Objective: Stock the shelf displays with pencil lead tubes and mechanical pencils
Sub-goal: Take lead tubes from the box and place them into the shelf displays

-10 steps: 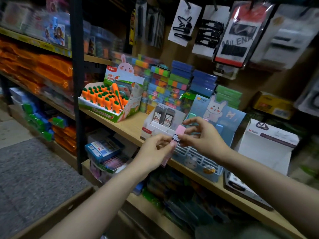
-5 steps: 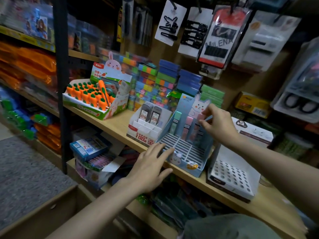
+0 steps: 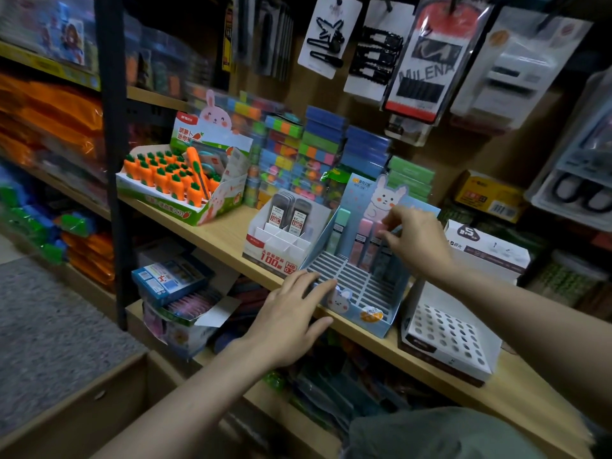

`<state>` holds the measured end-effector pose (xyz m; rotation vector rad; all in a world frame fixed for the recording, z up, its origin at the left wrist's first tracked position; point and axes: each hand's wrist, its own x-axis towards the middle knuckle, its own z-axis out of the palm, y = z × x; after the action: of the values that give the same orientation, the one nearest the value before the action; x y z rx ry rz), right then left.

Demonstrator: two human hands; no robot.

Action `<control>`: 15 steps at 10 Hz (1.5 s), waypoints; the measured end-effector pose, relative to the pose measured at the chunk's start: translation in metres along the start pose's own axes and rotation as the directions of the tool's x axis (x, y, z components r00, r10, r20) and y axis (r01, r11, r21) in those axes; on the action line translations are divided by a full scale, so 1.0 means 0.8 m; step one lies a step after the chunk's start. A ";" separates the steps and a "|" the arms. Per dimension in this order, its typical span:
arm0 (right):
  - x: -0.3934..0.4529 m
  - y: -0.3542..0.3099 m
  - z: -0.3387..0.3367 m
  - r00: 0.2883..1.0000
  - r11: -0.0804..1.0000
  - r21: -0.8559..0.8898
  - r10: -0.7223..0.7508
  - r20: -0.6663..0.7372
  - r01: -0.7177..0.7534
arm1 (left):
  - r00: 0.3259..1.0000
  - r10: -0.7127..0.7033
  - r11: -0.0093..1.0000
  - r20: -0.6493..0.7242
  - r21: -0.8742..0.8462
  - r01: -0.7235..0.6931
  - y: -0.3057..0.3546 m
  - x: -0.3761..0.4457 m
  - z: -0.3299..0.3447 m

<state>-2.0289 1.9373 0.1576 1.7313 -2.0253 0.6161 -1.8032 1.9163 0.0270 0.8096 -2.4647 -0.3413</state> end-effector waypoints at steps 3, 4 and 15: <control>-0.023 -0.018 0.003 0.997 0.924 -0.380 -0.027 0.068 0.051 | 0.999 0.035 0.998 0.022 0.042 -0.036 -0.004 -0.003 -0.001; -0.036 -0.026 0.002 0.992 0.940 -0.340 0.010 0.124 0.033 | 0.998 0.040 0.999 0.037 -0.014 -0.040 -0.005 -0.008 -0.003; -0.397 -0.259 0.370 0.223 0.952 0.270 -0.296 0.929 0.143 | 0.163 -0.915 0.101 0.370 -0.180 0.978 -0.117 -0.401 0.226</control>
<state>-1.7820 1.9984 -0.2509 2.8561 -2.2886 -0.7292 -1.6370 2.0515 -0.2868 2.2065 -1.4121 -1.3652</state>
